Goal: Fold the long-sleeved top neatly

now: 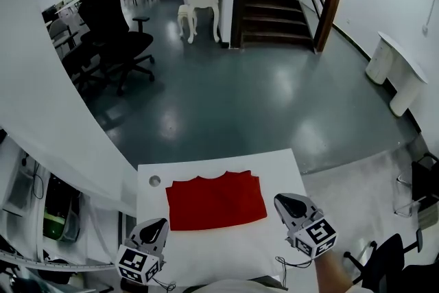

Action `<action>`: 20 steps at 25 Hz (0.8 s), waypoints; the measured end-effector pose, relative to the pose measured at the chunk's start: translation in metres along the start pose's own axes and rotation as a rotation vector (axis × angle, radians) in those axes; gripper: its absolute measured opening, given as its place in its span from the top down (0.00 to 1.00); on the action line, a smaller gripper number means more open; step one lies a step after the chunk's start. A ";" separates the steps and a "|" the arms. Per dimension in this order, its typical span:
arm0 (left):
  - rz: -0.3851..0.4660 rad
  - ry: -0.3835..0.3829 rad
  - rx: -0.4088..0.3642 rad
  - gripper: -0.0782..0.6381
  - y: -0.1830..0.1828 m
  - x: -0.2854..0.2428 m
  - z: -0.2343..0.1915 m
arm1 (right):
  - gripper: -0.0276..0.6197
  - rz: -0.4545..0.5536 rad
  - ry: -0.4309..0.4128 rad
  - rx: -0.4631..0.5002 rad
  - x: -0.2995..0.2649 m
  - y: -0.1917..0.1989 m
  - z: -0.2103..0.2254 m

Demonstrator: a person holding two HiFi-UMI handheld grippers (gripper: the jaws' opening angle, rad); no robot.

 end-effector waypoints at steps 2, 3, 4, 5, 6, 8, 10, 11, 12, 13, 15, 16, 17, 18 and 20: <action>0.004 0.020 0.013 0.88 -0.001 0.002 0.004 | 0.94 0.011 -0.002 -0.003 0.002 -0.004 -0.003; 0.005 0.032 0.014 0.88 -0.002 0.002 0.006 | 0.94 0.016 -0.002 -0.006 0.003 -0.005 -0.004; 0.004 0.043 0.011 0.88 -0.002 0.002 0.009 | 0.94 0.020 -0.001 -0.011 0.004 -0.006 -0.005; 0.003 0.050 0.005 0.88 -0.002 0.002 0.011 | 0.94 0.025 0.001 -0.018 0.005 -0.007 -0.006; 0.002 0.053 0.000 0.88 -0.002 0.002 0.012 | 0.94 0.028 0.003 -0.023 0.006 -0.007 -0.007; 0.004 0.055 0.002 0.88 -0.001 0.002 0.012 | 0.94 0.030 0.003 -0.028 0.006 -0.007 -0.009; 0.006 0.055 0.002 0.88 0.000 0.001 0.011 | 0.94 0.031 -0.001 -0.025 0.006 -0.007 -0.011; 0.006 0.053 0.001 0.88 0.000 0.000 0.010 | 0.94 0.031 -0.004 -0.025 0.005 -0.006 -0.011; 0.005 0.052 0.000 0.88 0.000 0.000 0.009 | 0.94 0.032 -0.005 -0.025 0.004 -0.006 -0.012; 0.004 0.050 -0.001 0.88 0.000 -0.001 0.007 | 0.94 0.032 -0.007 -0.028 0.003 -0.006 -0.013; 0.001 0.049 0.000 0.88 0.001 -0.002 0.005 | 0.94 0.031 -0.011 -0.037 0.001 -0.005 -0.014; -0.001 0.049 0.001 0.88 0.001 -0.002 0.005 | 0.94 0.028 -0.014 -0.040 0.000 -0.004 -0.014; -0.003 0.049 0.001 0.88 0.001 -0.002 0.005 | 0.94 0.025 -0.018 -0.042 -0.001 -0.004 -0.014; -0.004 0.049 0.001 0.88 0.001 -0.003 0.006 | 0.94 0.024 -0.022 -0.042 -0.001 -0.003 -0.014; -0.007 0.049 0.000 0.88 0.001 -0.005 0.006 | 0.94 0.025 -0.033 -0.039 -0.003 -0.003 -0.014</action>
Point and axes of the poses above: the fingertips, and each gripper's own axes: x backward along the fingers, z to its right, y out of its underside, the point moved 4 cm from there along x, backward along the fingers, and after that the axes turned 8 degrees about z, right-handed, at the moved point
